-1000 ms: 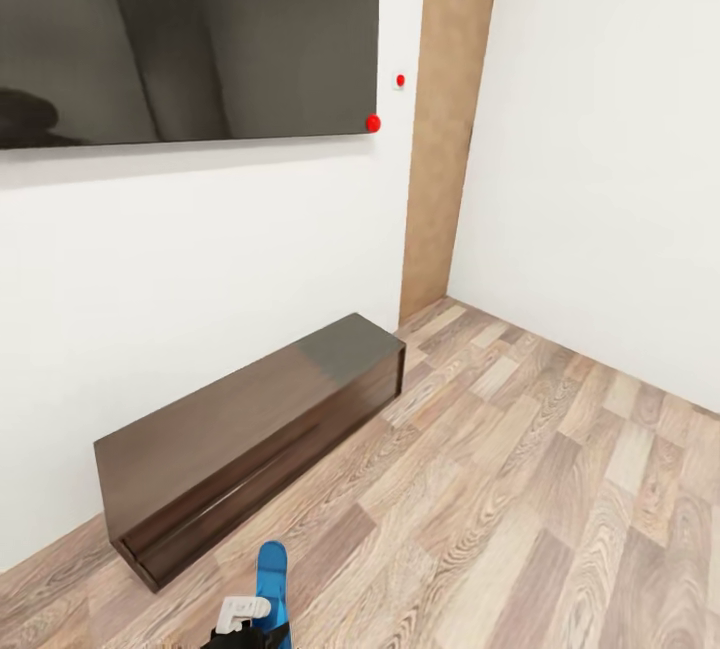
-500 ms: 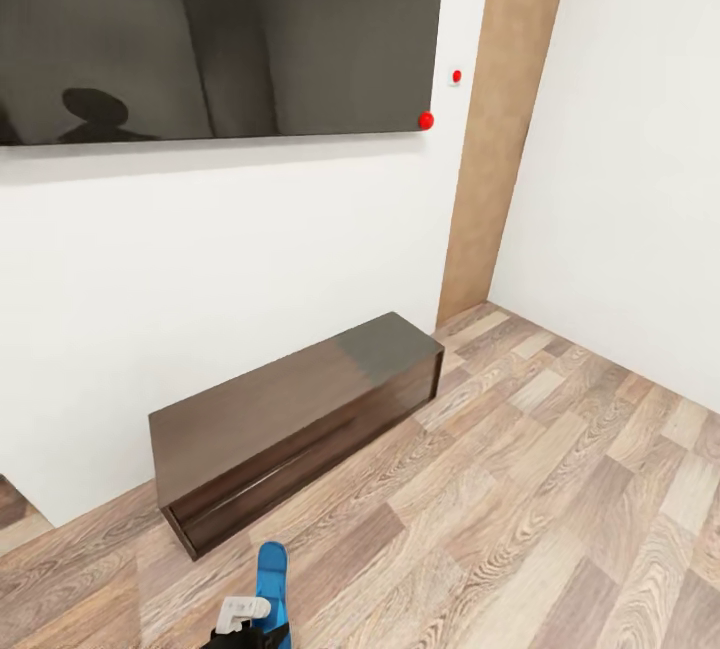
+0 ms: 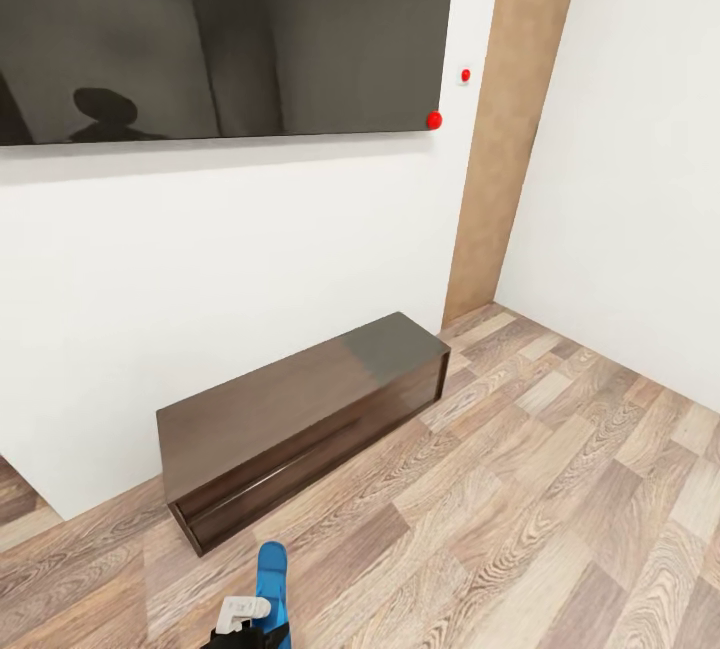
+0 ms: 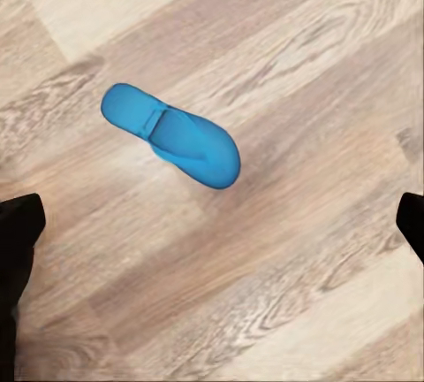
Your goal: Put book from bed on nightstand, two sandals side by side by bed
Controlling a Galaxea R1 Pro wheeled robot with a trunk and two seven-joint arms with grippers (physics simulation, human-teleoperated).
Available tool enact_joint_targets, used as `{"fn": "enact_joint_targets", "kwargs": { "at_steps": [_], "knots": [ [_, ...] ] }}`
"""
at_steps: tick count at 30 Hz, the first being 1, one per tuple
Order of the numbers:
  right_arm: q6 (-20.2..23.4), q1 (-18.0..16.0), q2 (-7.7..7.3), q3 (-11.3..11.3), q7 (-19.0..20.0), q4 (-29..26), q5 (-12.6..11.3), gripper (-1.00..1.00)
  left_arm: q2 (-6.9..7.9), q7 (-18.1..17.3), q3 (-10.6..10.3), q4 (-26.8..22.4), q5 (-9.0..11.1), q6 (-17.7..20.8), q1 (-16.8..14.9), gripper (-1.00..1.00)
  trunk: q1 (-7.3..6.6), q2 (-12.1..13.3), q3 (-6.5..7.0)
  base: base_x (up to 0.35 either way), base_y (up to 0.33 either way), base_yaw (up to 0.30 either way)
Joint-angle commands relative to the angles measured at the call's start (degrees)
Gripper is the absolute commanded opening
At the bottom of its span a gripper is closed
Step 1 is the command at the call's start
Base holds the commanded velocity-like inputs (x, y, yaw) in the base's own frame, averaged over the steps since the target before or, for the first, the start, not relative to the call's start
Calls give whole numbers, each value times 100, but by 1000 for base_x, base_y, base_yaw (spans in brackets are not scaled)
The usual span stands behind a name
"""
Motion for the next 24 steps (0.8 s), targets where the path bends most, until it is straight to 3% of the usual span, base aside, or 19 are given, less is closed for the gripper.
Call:
{"fn": "enact_joint_targets", "kwargs": {
  "at_steps": [1,4,7,10,11,13,15,24],
  "knots": [
    [11,-4,-70,-9,48,46,74,100,1,-9,-48,1,36,-23,-3,-100,-1,-2,-5,0,0,0],
    [52,-3,-287,-3,53,137,445,100,1,-13,-46,1,36,-23,-1,-100,-1,-2,-5,0,0,0],
    [74,-5,-401,1,58,341,765,100,1,-16,-46,1,36,-23,0,-100,-1,-2,-5,0,0,0],
    [89,-4,-441,3,63,513,1238,100,1,-18,-47,1,36,-23,-3,-100,-1,-2,-5,0,0,0],
    [95,-5,-448,6,65,548,1521,100,1,-19,-48,3,36,-23,-6,-100,-1,-2,-5,0,0,0],
    [98,-4,-451,7,65,561,1714,100,1,-19,-48,2,36,-23,-3,-100,-1,-2,-5,0,0,0],
    [105,-3,-454,10,71,577,2112,100,1,-18,-49,1,36,-23,-3,-100,-1,-2,-5,0,0,0],
    [112,-3,-433,14,68,579,2093,100,1,-18,-49,2,36,-23,-2,-100,-1,-2,-5,0,0,0]
  ]
}}
